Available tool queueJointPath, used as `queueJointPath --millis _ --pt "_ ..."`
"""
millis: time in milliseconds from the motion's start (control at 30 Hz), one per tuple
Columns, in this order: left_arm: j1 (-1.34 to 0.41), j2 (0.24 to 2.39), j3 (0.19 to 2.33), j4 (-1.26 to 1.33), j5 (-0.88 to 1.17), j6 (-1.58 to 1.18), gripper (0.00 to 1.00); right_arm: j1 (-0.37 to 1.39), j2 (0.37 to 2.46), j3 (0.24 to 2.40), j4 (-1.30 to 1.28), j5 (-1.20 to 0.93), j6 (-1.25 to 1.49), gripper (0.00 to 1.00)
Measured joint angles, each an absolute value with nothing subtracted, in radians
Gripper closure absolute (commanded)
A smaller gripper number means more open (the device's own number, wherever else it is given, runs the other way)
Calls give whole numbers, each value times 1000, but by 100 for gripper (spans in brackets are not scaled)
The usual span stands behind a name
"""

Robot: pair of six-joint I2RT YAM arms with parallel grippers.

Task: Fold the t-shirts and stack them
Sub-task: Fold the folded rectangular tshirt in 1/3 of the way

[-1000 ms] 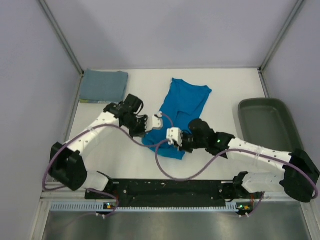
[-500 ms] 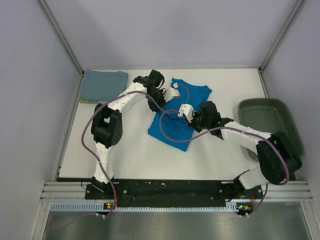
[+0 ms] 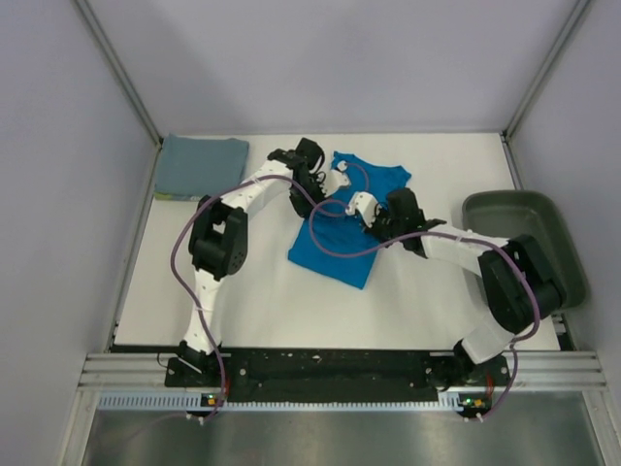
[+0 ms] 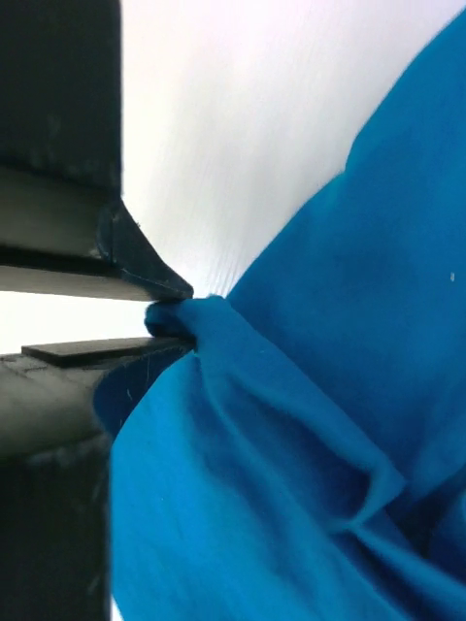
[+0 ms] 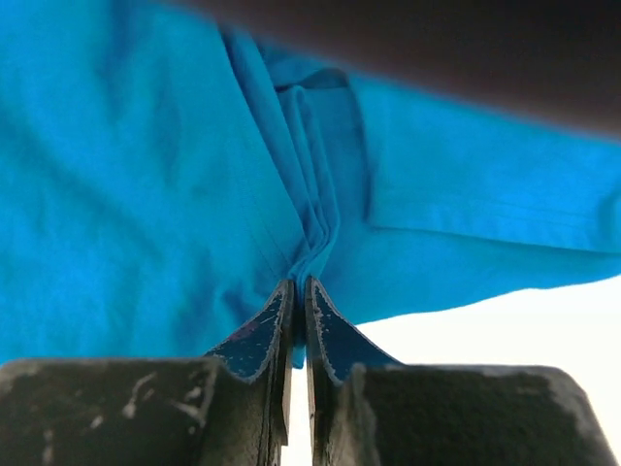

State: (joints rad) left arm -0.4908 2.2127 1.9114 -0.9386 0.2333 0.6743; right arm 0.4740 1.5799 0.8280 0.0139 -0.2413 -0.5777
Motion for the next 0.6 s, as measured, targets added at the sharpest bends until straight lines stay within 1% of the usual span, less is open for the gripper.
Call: queueJointPath --millis 67,133,267,333,400,467,500,533,600 --pt "-490 2218 1917 -920 208 653 57 465 1613 859 15 -205 -570 87" --pt "-487 2223 1934 -899 177 621 51 445 1646 900 14 -160 -548 83" --pt "-461 2233 2029 -871 148 553 49 394 1659 977 12 -71 -513 60" --pt "-439 2226 2067 -851 153 531 48 385 1641 991 6 -56 -498 55" --pt "-415 2193 2054 -824 183 530 49 382 1600 988 -21 -65 -490 53" --pt "-390 2109 1951 -807 248 578 49 395 1523 953 -31 -90 -496 52" --pt "-384 2067 1897 -815 278 605 49 410 1465 915 -26 -104 -513 49" --pt "-381 2008 1813 -812 316 650 47 433 1403 869 -20 -118 -538 45" --pt "-387 1888 1634 -817 386 754 44 505 1267 758 -7 -159 -603 43"
